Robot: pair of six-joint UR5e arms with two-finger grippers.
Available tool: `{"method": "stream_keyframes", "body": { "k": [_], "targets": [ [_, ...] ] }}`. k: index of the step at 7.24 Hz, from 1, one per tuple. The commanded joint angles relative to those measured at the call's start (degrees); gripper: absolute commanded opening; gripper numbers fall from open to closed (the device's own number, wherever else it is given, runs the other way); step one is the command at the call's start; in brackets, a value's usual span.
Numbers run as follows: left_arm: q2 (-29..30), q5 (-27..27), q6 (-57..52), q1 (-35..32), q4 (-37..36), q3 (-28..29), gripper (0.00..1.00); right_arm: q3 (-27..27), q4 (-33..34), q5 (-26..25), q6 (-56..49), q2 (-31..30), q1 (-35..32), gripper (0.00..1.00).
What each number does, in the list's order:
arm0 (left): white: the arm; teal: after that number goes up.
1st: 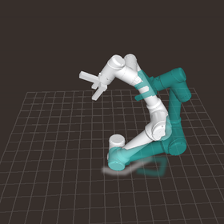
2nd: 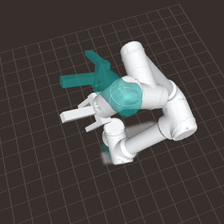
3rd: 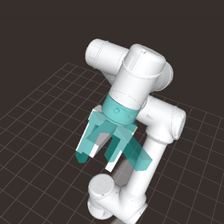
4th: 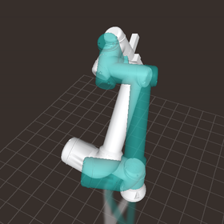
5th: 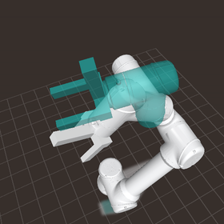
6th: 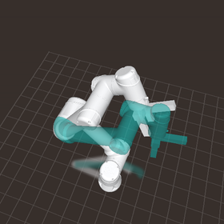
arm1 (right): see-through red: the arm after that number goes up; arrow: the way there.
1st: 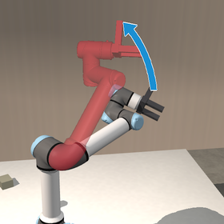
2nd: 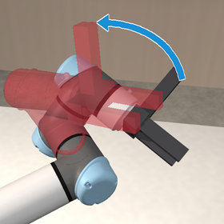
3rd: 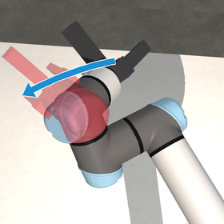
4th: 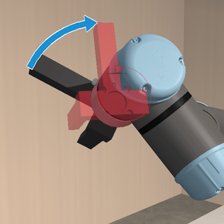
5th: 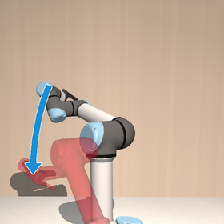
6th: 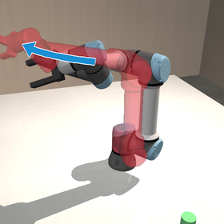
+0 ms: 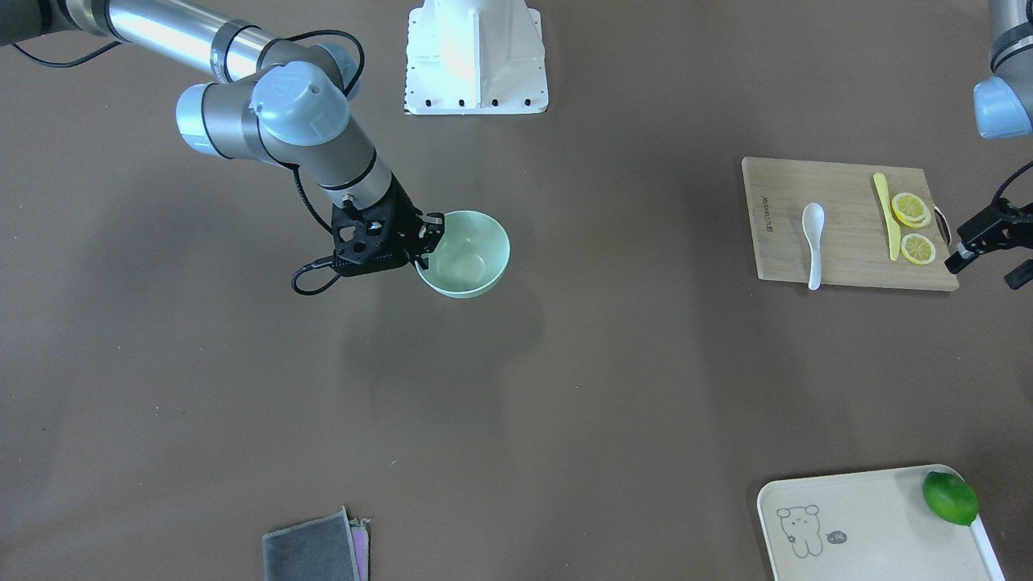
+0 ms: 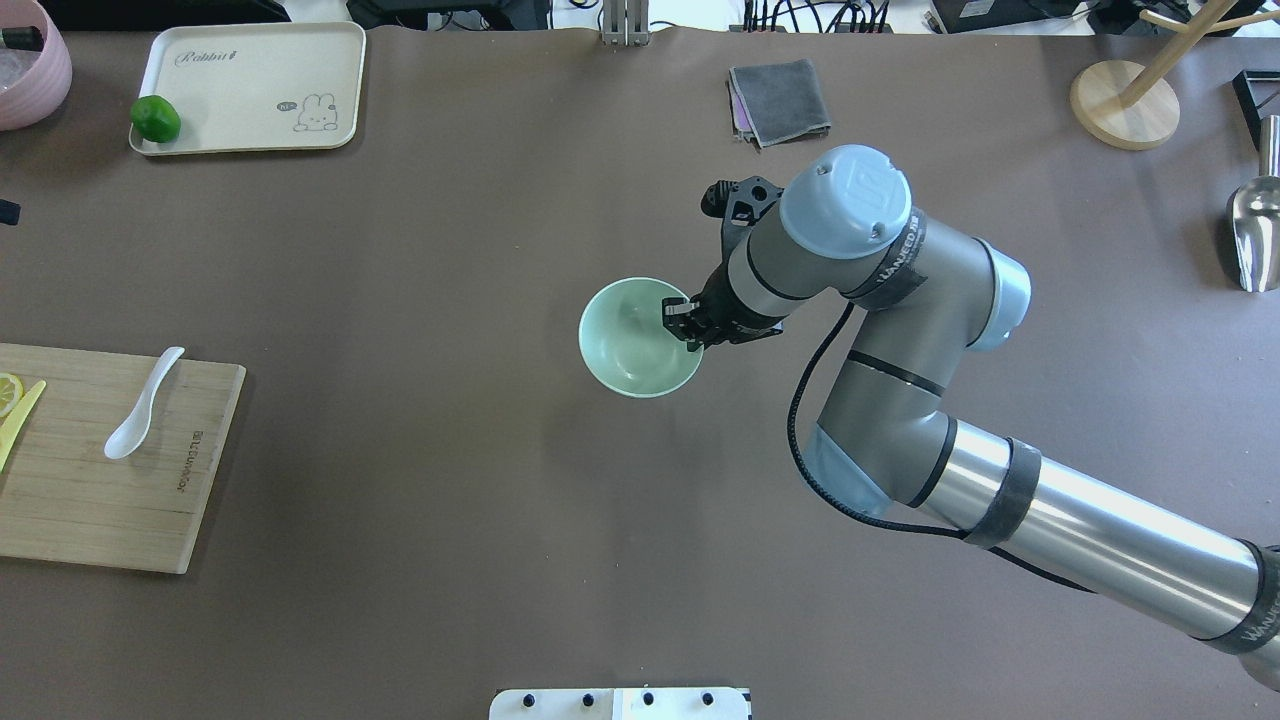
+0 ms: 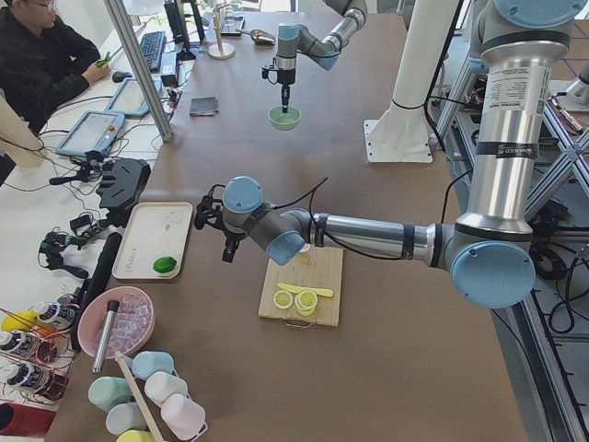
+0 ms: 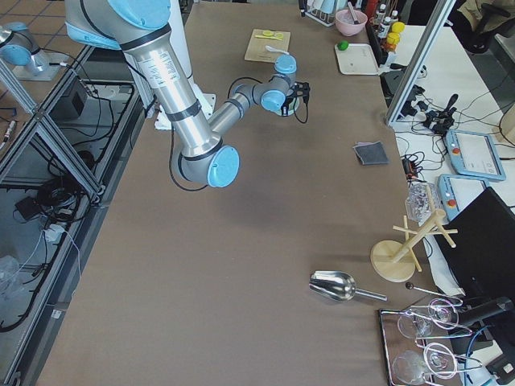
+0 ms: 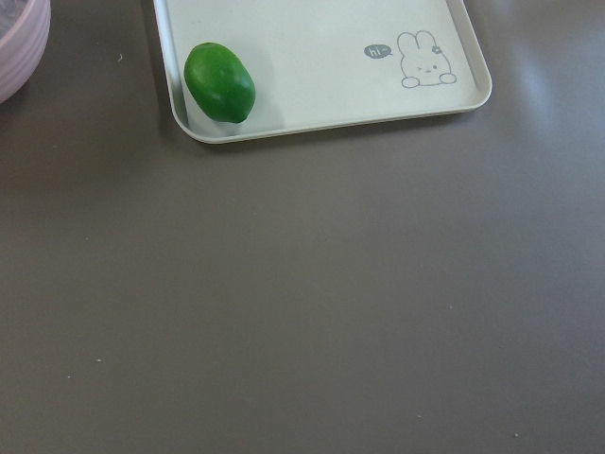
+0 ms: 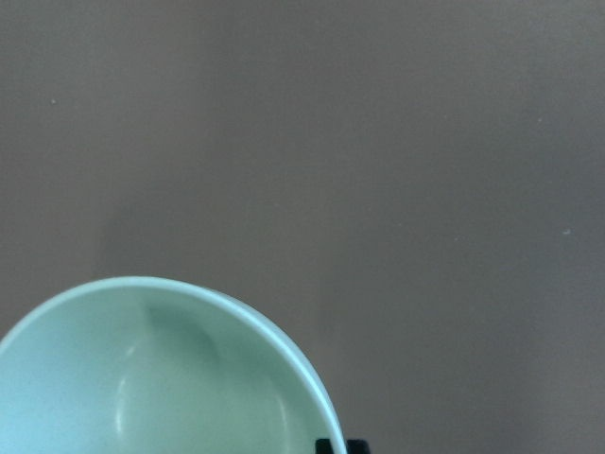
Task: Place spoon in bowl
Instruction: 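Grip the bowl rim and drag it toward the table center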
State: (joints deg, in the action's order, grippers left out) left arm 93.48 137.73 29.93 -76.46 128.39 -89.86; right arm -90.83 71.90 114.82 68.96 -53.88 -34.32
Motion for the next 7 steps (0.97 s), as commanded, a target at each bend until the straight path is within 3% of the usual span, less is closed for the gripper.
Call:
{"method": "stream_keyframes", "body": {
  "k": [1, 5, 7],
  "targets": [
    [0.1, 0.0, 0.1, 0.0, 0.5, 0.3, 0.98, 4.1, 0.3, -2.8, 0.0, 3.0, 2.2, 0.0],
    [0.9, 0.0, 0.0, 0.0, 0.5, 1.3, 0.98, 4.7, 0.3, -5.3, 3.0, 4.4, 4.8, 0.0],
    [1.4, 0.0, 0.1, 0.1, 0.5, 1.5, 0.98, 5.9, 0.3, -5.4, 3.0, 4.3, 4.7, 0.38]
  ]
}}
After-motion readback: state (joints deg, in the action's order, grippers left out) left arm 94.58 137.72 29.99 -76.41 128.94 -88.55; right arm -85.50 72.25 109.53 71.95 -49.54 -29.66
